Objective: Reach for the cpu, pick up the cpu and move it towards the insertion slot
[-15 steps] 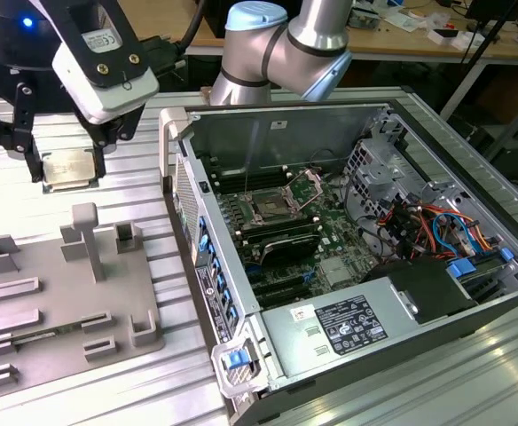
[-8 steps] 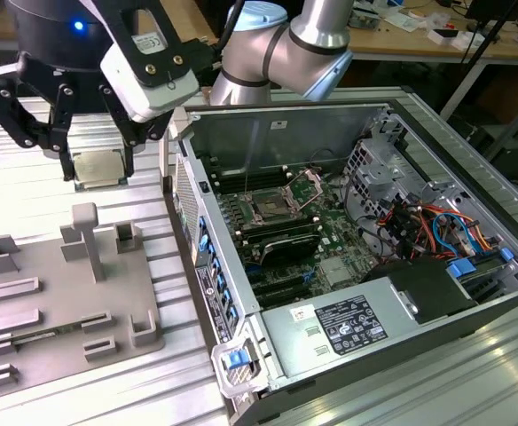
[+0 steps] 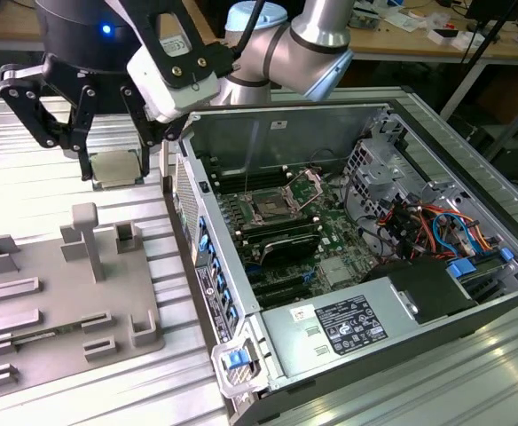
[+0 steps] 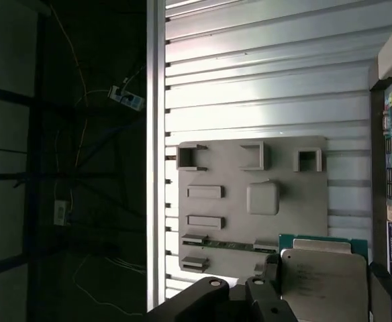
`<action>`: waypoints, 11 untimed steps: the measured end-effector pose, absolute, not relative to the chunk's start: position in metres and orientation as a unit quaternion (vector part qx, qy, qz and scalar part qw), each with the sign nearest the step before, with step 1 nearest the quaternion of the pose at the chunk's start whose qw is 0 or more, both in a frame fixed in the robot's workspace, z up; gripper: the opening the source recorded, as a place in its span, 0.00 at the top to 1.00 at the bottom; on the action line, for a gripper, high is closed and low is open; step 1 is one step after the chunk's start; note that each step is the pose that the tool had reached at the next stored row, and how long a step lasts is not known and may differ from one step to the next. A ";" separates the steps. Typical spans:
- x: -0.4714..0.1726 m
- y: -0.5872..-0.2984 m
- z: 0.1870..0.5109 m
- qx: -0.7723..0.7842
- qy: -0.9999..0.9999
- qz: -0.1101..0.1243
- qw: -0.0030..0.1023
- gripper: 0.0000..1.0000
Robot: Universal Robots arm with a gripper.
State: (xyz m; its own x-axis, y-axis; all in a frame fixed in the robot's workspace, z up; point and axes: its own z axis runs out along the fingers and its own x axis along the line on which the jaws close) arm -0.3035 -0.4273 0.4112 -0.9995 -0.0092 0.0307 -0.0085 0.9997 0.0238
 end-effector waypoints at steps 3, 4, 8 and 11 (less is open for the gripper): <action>-0.291 -0.427 0.410 0.002 -1.000 -0.008 0.015 0.45; -0.288 -0.427 0.410 0.002 -1.000 -0.008 0.015 0.45; -0.276 -0.426 0.409 0.000 -1.000 -0.006 0.015 0.45; -0.268 -0.426 0.408 -0.001 -1.000 -0.006 0.015 0.45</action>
